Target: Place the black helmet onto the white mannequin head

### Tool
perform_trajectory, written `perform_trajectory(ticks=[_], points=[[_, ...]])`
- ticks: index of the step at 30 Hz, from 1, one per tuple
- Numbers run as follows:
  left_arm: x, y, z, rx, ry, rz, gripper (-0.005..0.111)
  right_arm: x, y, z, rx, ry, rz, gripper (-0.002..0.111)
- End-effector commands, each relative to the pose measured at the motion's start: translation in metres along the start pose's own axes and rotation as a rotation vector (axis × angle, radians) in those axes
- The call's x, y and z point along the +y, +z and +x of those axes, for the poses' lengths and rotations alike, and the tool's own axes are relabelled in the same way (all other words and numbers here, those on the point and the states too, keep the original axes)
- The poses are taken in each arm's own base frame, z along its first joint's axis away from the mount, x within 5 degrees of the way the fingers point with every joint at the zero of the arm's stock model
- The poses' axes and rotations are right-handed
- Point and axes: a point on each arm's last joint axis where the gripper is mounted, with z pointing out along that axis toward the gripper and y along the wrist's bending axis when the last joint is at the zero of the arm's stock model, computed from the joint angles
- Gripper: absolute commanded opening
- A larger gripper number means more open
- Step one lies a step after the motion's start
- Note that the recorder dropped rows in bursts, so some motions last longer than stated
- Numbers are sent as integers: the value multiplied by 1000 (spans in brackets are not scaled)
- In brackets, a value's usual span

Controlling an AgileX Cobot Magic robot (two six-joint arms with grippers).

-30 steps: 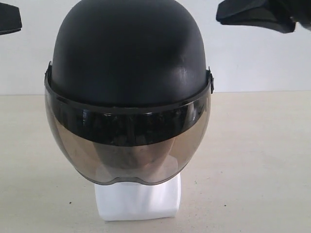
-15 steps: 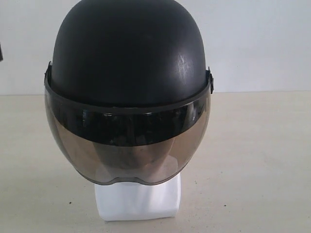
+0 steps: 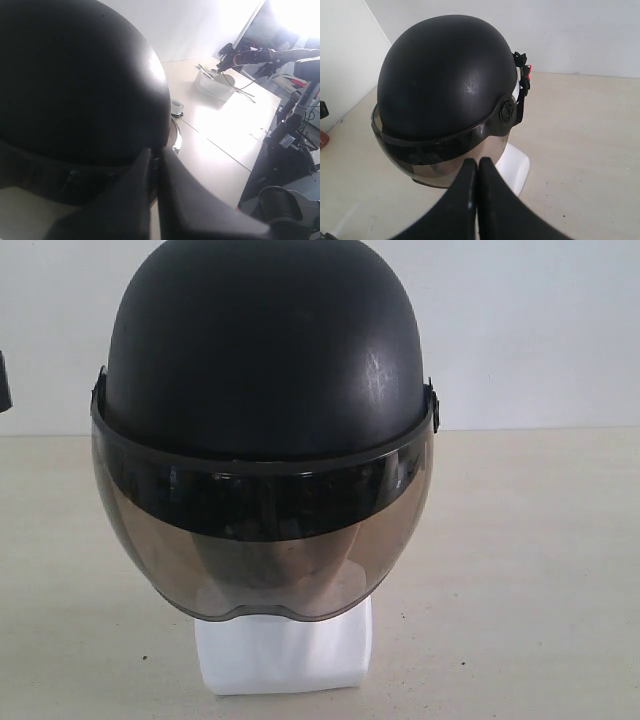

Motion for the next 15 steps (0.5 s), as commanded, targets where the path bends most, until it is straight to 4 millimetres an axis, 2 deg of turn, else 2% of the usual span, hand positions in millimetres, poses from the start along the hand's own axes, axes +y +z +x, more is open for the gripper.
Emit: perform_trajectory(ticks=[1, 10, 12, 15], points=[[-1, 0, 0, -8, -10, 6, 4, 0, -1, 1, -4, -10, -2, 0], [-4, -1, 0, -10, 23, 10, 4, 1, -1, 1, -4, -8, -6, 0], [-7, -3, 1, -15, 102, 9, 4, 1, -1, 1, -4, -8, -6, 0], [-16, -6, 1, -30, 327, 6, 4, 1, -1, 1, -4, -8, -6, 0]])
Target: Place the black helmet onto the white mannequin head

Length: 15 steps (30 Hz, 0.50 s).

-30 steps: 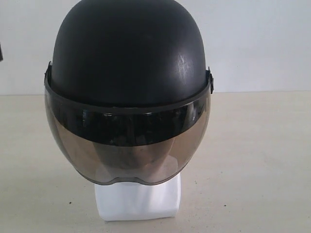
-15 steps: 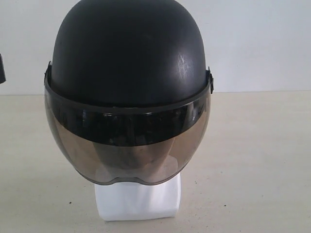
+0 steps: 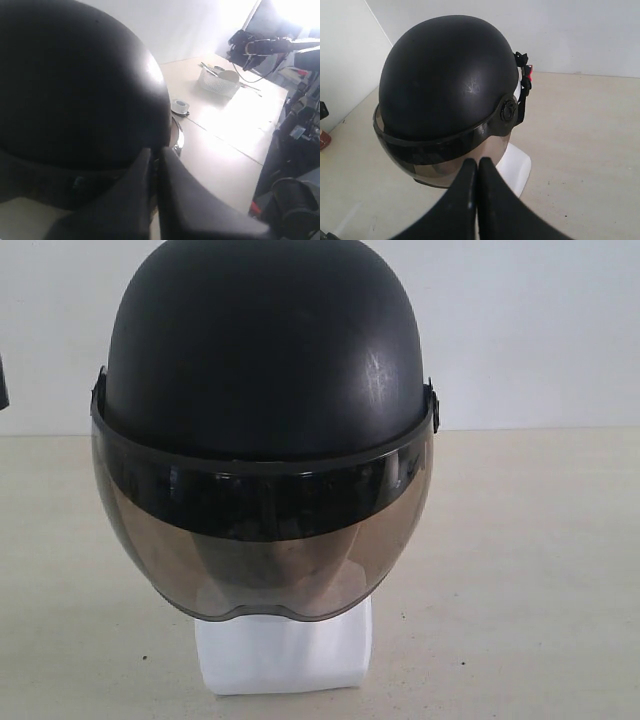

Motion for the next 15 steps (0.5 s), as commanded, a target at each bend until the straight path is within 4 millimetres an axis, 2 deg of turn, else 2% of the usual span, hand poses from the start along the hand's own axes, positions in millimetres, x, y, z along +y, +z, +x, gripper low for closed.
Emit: perform_trajectory(ticks=[1, 3, 8, 11, 15], points=[[-13, -6, -1, -36, 299, -16, 4, 0, -1, 1, -3, -11, 0, 0], [-18, -11, -4, -82, 412, -104, 4, 0, -1, 1, -3, -11, 0, 0], [-27, -34, -17, -263, 518, -422, 4, 0, -1, 1, -3, -11, 0, 0], [-42, -52, -21, -382, 575, -572, 4, 0, -1, 1, -3, -11, 0, 0], [-64, -71, -19, -500, 640, -669, 4, 0, -1, 1, -3, -11, 0, 0]])
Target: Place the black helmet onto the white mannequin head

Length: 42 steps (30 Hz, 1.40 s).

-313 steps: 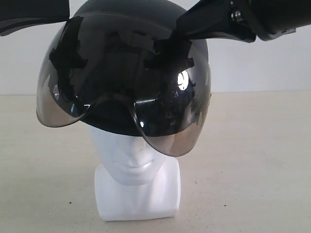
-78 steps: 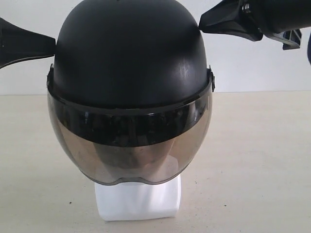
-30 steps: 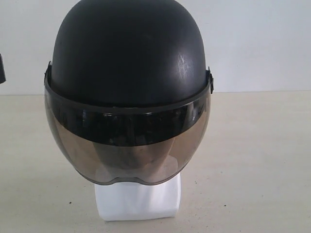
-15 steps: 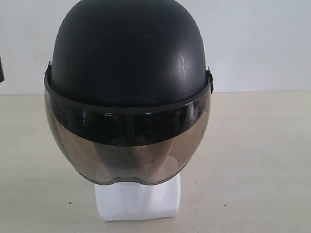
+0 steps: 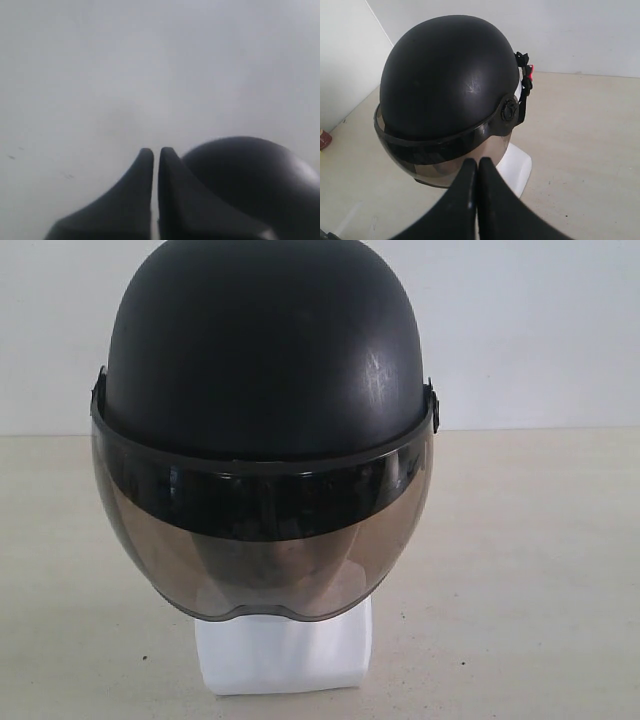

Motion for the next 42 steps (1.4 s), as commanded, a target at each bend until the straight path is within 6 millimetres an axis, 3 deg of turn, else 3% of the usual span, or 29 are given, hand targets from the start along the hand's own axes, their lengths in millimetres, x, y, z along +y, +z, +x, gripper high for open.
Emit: perform_trajectory(ticks=[1, 7, 13, 20, 27, 37, 42], points=[[-4, -25, -16, -114, 52, -142, 4, 0, -1, 1, -3, -12, 1, 0], [-24, -57, -24, -226, 114, -152, 4, 0, -1, 1, -5, -12, 2, 0], [-37, -80, -4, -277, 114, -132, 4, 0, -1, 1, -5, -12, 2, 0], [-23, -67, 39, -166, 82, -230, 4, 0, -1, 1, -7, -12, 1, 0], [-24, -58, 78, -59, 18, -207, 4, 0, -1, 1, -7, -12, 1, 0], [-30, -56, 83, -47, 4, -144, 4, 0, -1, 1, -7, -12, 1, 0], [-24, -57, 80, -47, 106, -216, 4, 0, -1, 1, -7, -12, 1, 0]])
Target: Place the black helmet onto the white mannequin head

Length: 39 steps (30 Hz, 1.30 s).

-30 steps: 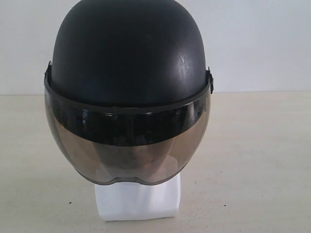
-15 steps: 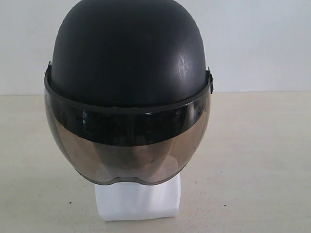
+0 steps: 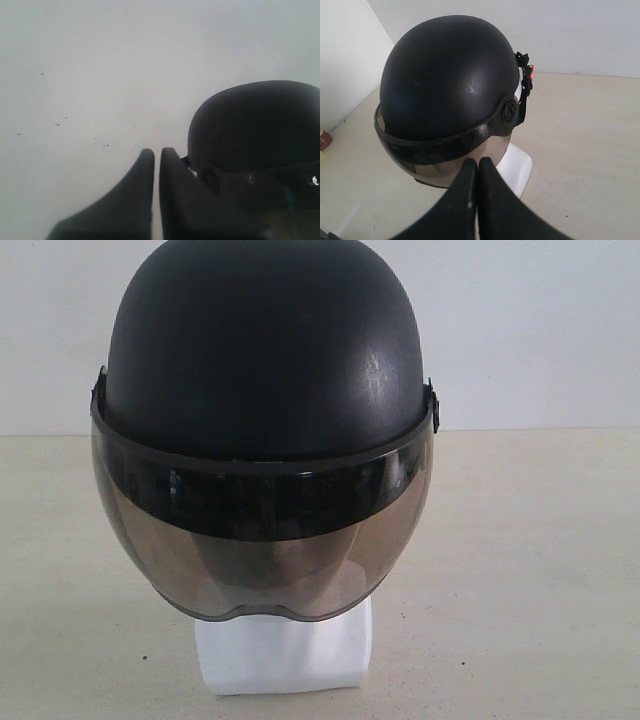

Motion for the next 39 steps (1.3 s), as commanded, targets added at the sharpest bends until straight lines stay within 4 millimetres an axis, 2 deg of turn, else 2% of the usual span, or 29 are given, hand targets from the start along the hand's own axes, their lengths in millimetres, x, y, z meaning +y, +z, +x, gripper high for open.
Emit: perform_trajectory(ticks=[1, 3, 7, 10, 14, 20, 28, 35, 39], points=[[9, -1, -2, -12, 73, -97, 4, 0, -1, 1, -7, -12, 1, 0], [20, -3, -3, -11, 54, -223, 4, 0, -1, 1, -7, -12, 1, 0], [43, -11, 6, -42, -167, -511, 4, 0, -1, 1, -7, -12, 1, 0], [48, -15, 12, -49, -211, -614, 4, 0, -1, 1, -7, -12, 1, 0], [45, -12, 15, -25, -227, -588, 4, 0, -1, 1, -7, -12, 1, 0], [41, -11, 25, 28, -440, -567, 4, 0, -1, 1, -7, -12, 1, 0], [30, -7, 43, 165, -408, -466, 4, 0, -1, 1, -7, -12, 1, 0], [25, -9, 80, 238, -478, -474, 4, 0, -1, 1, -7, -12, 1, 0], [22, -10, 102, 194, -429, -450, 4, 0, -1, 1, -7, -12, 1, 0]])
